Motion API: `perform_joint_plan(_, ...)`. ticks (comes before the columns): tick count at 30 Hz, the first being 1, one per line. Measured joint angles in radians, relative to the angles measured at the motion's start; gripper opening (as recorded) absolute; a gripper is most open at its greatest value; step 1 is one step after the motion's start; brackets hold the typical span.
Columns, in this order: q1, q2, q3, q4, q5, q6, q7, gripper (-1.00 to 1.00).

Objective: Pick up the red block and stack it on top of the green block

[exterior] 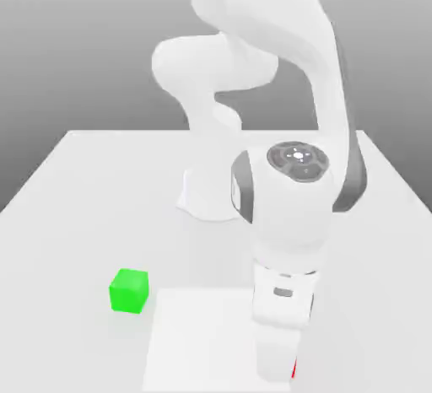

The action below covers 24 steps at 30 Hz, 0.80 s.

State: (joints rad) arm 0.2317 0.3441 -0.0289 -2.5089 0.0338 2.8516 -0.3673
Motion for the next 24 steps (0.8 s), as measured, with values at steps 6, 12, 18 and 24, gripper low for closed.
perform_joint_plan(6, 0.003, -0.080, -0.004, -0.013, -0.008, -0.068, 0.006, -1.00)
perform_joint_plan(12, -0.140, -0.294, -0.113, -0.136, -0.077, -0.158, -0.033, -1.00)
perform_joint_plan(18, -0.353, -0.512, -0.237, -0.328, -0.160, -0.180, -0.130, -1.00)
perform_joint_plan(24, -0.361, -0.394, -0.280, -0.367, -0.071, -0.026, -0.227, -1.00)
